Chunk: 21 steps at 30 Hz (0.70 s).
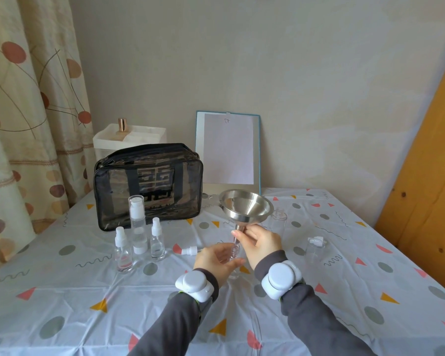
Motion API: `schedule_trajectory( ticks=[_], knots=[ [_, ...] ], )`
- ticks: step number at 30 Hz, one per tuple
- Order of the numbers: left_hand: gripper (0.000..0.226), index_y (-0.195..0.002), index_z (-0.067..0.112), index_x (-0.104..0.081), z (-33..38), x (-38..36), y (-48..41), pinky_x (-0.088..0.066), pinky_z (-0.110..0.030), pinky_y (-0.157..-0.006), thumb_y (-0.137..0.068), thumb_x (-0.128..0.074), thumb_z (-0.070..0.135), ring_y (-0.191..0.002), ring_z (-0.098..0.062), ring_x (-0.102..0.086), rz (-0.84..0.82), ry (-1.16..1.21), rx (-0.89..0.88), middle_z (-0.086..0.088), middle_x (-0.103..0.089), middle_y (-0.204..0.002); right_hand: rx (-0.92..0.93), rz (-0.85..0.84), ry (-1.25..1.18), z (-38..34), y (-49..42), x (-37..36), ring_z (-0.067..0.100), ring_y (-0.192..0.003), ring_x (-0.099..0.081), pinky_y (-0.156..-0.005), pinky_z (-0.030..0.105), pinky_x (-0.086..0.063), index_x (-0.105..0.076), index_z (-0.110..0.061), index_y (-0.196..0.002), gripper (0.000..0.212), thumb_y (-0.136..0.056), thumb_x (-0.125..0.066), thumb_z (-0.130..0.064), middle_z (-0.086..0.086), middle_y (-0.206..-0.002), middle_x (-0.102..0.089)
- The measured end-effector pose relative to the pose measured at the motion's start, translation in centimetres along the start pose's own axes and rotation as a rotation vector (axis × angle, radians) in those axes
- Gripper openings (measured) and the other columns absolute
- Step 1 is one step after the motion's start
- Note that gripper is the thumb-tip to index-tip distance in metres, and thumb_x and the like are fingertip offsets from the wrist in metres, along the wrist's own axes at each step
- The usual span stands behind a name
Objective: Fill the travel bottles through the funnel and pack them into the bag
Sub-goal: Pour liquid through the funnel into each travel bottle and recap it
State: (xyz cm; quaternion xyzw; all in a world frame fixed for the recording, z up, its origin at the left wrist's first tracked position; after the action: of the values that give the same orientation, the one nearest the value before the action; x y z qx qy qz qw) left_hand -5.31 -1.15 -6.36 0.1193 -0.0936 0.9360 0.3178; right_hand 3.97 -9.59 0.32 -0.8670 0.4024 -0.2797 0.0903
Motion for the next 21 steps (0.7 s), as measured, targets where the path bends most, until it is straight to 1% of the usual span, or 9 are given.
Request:
schedule_trajectory(
  ticks=[1, 3, 6, 9, 10, 15, 17, 19, 21],
  knots=[
    [0.036, -0.102, 0.025, -0.068, 0.01, 0.01, 0.00, -0.049, -0.025, -0.094, -0.068, -0.080, 0.024, -0.095, -0.004, -0.064, 0.002, -0.005, -0.003, 0.006, -0.070, -0.099, 0.002, -0.020, 0.016, 0.05, 0.04, -0.19, -0.017, -0.060, -0.055, -0.060, -0.005, -0.036, -0.070, -0.011, -0.085, 0.011, -0.081, -0.068, -0.021, 0.001, -0.084, -0.074],
    [0.037, -0.104, 0.023, -0.068, 0.09, -0.05, 0.06, -0.048, -0.025, -0.094, -0.069, -0.079, 0.023, -0.096, -0.004, -0.064, -0.005, -0.010, -0.011, 0.006, -0.070, -0.100, 0.008, -0.041, 0.041, 0.13, 0.26, -0.47, -0.012, -0.061, -0.055, -0.060, -0.005, -0.036, -0.070, -0.012, -0.086, 0.011, -0.081, -0.068, -0.022, 0.002, -0.085, -0.074],
    [0.040, -0.108, 0.022, -0.067, 0.05, -0.01, 0.04, -0.047, -0.023, -0.095, -0.070, -0.079, 0.024, -0.098, -0.004, -0.063, -0.004, -0.015, -0.006, 0.006, -0.070, -0.103, 0.022, 0.020, 0.009, 0.28, 0.14, -0.06, -0.006, -0.067, -0.057, -0.062, -0.004, -0.039, -0.070, -0.012, -0.088, 0.014, -0.080, -0.070, -0.023, 0.001, -0.085, -0.074],
    [0.042, -0.109, 0.022, -0.066, -0.01, 0.02, 0.01, -0.047, -0.025, -0.096, -0.069, -0.080, 0.025, -0.100, -0.005, -0.063, -0.005, -0.012, 0.006, 0.005, -0.069, -0.106, 0.032, -0.029, 0.049, 0.24, 0.05, -0.23, -0.005, -0.068, -0.058, -0.064, -0.001, -0.042, -0.070, -0.014, -0.086, 0.011, -0.081, -0.069, -0.024, -0.001, -0.084, -0.074],
    [0.043, -0.109, 0.022, -0.066, -0.05, -0.09, 0.02, -0.047, -0.025, -0.096, -0.069, -0.080, 0.025, -0.100, -0.005, -0.063, -0.006, -0.014, 0.011, 0.005, -0.069, -0.106, 0.031, -0.016, 0.049, 0.39, 0.13, -0.05, -0.004, -0.069, -0.059, -0.063, -0.001, -0.042, -0.070, -0.015, -0.085, 0.011, -0.080, -0.069, -0.025, -0.003, -0.083, -0.074],
    [0.045, -0.112, 0.023, -0.065, 0.01, -0.06, 0.12, -0.046, -0.022, -0.095, -0.069, -0.080, 0.028, -0.100, -0.003, -0.061, -0.004, -0.040, 0.017, 0.008, -0.068, -0.107, 0.022, 0.009, 0.027, 0.75, 0.21, -0.01, -0.010, -0.065, -0.057, -0.062, -0.004, -0.039, -0.070, -0.015, -0.086, 0.012, -0.079, -0.071, -0.025, -0.004, -0.085, -0.074],
    [0.044, -0.111, 0.023, -0.065, 0.10, 0.01, 0.15, -0.047, -0.022, -0.095, -0.070, -0.079, 0.027, -0.099, -0.003, -0.062, -0.008, -0.034, 0.012, 0.008, -0.068, -0.107, 0.020, 0.017, 0.026, 0.70, 0.15, -0.09, -0.006, -0.066, -0.059, -0.061, -0.003, -0.040, -0.070, -0.015, -0.086, 0.012, -0.079, -0.071, -0.025, -0.003, -0.084, -0.074],
    [0.042, -0.110, 0.023, -0.066, 0.25, 0.03, 0.19, -0.047, -0.022, -0.095, -0.071, -0.078, 0.025, -0.099, -0.002, -0.062, -0.010, -0.039, -0.001, 0.007, -0.069, -0.106, 0.027, -0.012, 0.036, 0.70, 0.17, -0.45, 0.000, -0.073, -0.064, -0.063, -0.003, -0.040, -0.069, -0.016, -0.084, 0.010, -0.080, -0.070, -0.025, -0.001, -0.084, -0.074],
    [0.041, -0.111, 0.022, -0.066, 0.29, 0.03, 0.23, -0.047, -0.023, -0.095, -0.071, -0.078, 0.024, -0.099, -0.003, -0.063, -0.014, -0.045, -0.009, 0.007, -0.069, -0.106, 0.039, -0.013, 0.027, 0.78, 0.24, -0.61, 0.003, -0.083, -0.063, -0.064, -0.004, -0.040, -0.069, -0.014, -0.085, 0.010, -0.080, -0.069, -0.023, 0.001, -0.085, -0.074]
  ],
)
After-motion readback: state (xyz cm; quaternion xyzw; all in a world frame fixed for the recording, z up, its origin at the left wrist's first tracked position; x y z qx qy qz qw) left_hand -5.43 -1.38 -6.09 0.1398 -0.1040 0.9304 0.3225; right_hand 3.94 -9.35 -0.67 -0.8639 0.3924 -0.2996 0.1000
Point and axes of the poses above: each hand's wrist, its own y-axis away from the middle knuckle, its own x-axis out of the back of the hand, z = x × y, the point moved 6 cm from there along -y, towards the middle knuckle
